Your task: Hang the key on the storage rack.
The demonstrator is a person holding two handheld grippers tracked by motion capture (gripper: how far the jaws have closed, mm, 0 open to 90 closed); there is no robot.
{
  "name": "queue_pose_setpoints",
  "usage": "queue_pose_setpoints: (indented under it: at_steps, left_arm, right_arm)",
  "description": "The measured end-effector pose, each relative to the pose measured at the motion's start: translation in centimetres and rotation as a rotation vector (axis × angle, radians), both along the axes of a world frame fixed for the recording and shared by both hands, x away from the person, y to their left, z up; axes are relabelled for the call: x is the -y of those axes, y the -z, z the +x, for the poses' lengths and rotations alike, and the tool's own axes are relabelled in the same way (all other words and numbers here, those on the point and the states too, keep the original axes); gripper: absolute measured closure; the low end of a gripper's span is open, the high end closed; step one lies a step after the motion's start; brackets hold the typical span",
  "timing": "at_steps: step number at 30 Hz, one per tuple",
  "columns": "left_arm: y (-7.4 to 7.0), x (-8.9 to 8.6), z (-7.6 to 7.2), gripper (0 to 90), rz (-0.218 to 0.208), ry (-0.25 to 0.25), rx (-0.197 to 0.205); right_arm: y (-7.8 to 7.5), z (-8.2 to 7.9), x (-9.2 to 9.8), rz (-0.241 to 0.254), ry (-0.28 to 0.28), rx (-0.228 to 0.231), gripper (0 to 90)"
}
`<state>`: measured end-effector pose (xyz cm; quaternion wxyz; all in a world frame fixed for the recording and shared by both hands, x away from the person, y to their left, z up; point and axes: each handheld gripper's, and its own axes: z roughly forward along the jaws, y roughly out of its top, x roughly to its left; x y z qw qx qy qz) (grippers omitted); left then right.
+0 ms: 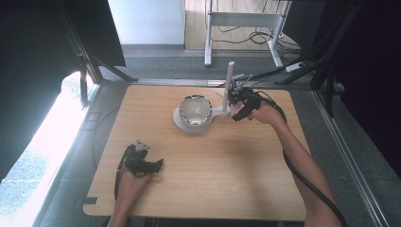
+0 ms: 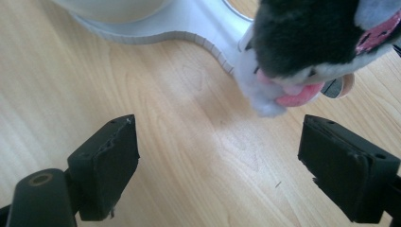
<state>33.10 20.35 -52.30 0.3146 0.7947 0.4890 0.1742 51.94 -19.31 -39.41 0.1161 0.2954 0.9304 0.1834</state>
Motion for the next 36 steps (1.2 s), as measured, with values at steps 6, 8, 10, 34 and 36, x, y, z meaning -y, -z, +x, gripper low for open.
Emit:
queue_pose_setpoints:
  at_steps: [6,8,10,34,36]
  left_arm:
    - [0.0,0.0,0.0,4.9,0.0,0.0,0.0]
    - [0.0,0.0,0.0,4.8,0.001,0.001,0.001]
    - [0.0,0.0,0.0,4.9,0.002,0.001,0.001]
    - [0.0,0.0,0.0,4.8,0.004,0.004,0.002]
    - [0.0,0.0,0.0,4.8,0.004,0.003,0.002]
  right_arm:
    - [-0.5,-1.1,-0.2,-0.012,-0.031,0.003,12.6]
    - [-0.7,-1.7,-0.2,-0.018,-0.041,0.007,12.6]
    - [-0.8,-2.1,-0.2,-0.014,-0.053,0.01,12.6]
    - [-0.5,-7.1,0.9,0.004,-0.117,0.021,10.5]
    - [-0.5,-7.5,1.1,0.006,-0.114,0.019,10.5]
